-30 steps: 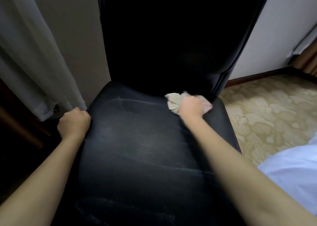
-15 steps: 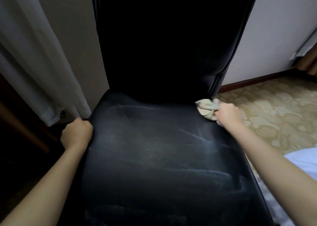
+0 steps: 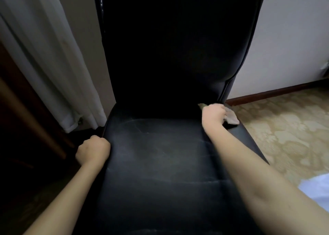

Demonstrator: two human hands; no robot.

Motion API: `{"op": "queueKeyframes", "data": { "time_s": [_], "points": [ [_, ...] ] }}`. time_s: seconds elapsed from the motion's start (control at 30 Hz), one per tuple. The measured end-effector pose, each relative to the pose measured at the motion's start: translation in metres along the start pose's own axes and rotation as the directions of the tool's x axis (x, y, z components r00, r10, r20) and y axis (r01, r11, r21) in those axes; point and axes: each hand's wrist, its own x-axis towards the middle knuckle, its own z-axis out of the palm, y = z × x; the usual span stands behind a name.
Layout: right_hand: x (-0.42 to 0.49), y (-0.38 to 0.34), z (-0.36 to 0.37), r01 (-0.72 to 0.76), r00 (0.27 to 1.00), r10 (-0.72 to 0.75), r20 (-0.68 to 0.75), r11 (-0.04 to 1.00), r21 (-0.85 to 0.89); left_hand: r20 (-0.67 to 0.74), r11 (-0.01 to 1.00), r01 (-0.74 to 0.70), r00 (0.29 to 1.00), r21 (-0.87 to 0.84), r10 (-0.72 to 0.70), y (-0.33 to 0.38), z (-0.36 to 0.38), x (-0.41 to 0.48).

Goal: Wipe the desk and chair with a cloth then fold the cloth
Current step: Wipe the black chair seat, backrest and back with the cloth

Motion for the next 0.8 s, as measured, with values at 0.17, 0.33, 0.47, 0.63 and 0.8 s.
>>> {"op": "queueKeyframes", "data": {
  "time_s": [0.17, 0.33, 0.47, 0.63, 0.8],
  "points": [
    [-0.020, -0.056, -0.018, 0.249, 0.967, -0.240, -0.088, 0.962, 0.111, 0.114, 0.990, 0.023, 0.993, 0.137, -0.038, -0.003, -0.005, -0.004],
    [-0.078, -0.095, -0.017, 0.615, 0.785, -0.545, -0.295, 0.746, 0.257, 0.133, 0.997, 0.015, 0.991, 0.074, -0.024, 0.002, -0.014, -0.001],
    [-0.044, -0.056, 0.004, 0.532, 0.846, -0.470, -0.252, 0.783, 0.323, 0.097, 0.972, 0.056, 0.995, -0.226, -0.035, -0.006, -0.001, -0.004],
    [0.031, 0.022, 0.028, 0.070, 0.994, -0.032, -0.106, 0.923, 0.378, 0.032, 0.934, 0.033, 0.999, -0.355, -0.023, -0.011, 0.012, -0.009],
    [0.055, 0.016, 0.031, -0.269, 0.963, 0.255, 0.092, 0.857, 0.439, 0.001, 0.932, -0.004, 1.000, -0.362, 0.005, -0.009, 0.015, -0.004]
  ]
}}
